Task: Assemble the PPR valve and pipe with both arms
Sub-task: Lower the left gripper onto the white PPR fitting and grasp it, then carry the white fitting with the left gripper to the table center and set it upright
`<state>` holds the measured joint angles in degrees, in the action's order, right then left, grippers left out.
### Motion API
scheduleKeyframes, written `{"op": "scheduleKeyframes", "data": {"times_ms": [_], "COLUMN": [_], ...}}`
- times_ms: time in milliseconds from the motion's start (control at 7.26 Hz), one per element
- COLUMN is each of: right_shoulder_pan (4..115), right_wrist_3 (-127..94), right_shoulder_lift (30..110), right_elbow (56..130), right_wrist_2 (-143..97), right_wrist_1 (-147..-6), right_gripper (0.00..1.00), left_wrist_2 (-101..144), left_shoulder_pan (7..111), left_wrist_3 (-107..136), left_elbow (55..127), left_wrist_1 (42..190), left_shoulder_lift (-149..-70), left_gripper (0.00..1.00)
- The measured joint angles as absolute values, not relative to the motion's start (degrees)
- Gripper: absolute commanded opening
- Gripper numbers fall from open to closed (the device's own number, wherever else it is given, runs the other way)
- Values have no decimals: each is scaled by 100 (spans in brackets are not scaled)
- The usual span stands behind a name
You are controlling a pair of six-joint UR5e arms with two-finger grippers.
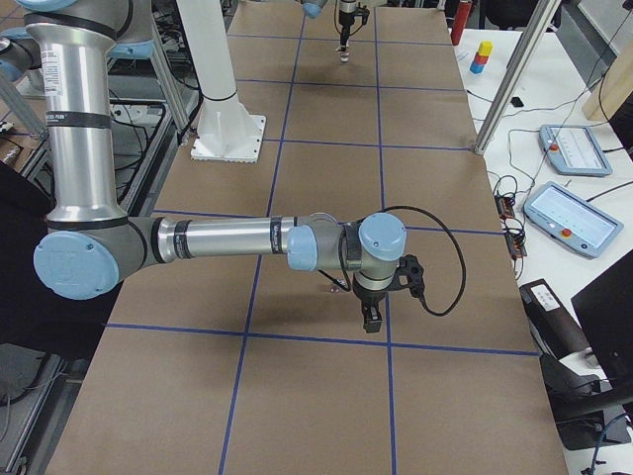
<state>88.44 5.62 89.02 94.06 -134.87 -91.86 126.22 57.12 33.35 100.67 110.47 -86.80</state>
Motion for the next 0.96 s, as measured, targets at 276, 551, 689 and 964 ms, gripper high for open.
{"op": "scheduleKeyframes", "data": {"times_ms": [276, 551, 689, 964], "right_shoulder_pan": [8845, 8843, 8842, 8842], "right_wrist_3": [563, 562, 563, 562], "right_shoulder_lift": [8912, 8921, 8926, 8924], "right_elbow": [9405, 9404, 9406, 9413], "right_wrist_2": [-13492, -13508, -13510, -13505], "right_wrist_1": [-9186, -9192, -9193, -9180], "right_gripper": [99, 99, 99, 99], "left_wrist_2": [12644, 12634, 12564, 12211], "left_shoulder_pan": [5702, 5249, 4713, 3855], "left_wrist_3": [3454, 4449, 5239, 6556], "left_elbow": [10791, 11289, 11297, 10554], "left_wrist_1": [9554, 8106, 7702, 7337], "left_shoulder_lift": [-9283, -10539, -11231, -12809], "left_gripper": [0, 0, 0, 0]}}
